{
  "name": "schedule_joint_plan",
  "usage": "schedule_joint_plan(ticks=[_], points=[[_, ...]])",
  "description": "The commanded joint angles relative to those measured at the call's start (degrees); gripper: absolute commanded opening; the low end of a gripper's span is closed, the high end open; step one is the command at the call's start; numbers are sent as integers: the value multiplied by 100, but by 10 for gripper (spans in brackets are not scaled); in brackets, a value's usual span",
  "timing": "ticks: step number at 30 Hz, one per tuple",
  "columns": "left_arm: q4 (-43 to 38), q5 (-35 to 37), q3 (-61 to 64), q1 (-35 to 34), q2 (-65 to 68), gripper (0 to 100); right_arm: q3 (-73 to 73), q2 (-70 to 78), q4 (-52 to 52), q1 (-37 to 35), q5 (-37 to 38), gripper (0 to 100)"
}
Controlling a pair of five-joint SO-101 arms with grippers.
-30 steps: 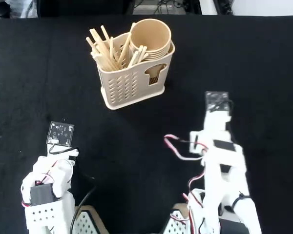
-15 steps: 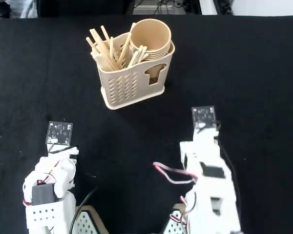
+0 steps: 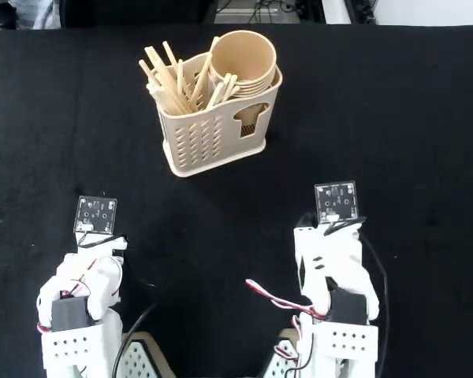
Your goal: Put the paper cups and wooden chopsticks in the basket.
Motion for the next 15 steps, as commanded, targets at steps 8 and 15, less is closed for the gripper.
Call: schedule_joint_plan(ticks=[8,15], points=[[-26,18,110,22,-35,29,-22,-119,18,9,9,13],[-26,9,110,31,-35,29,-22,-110,26,9,9,12]])
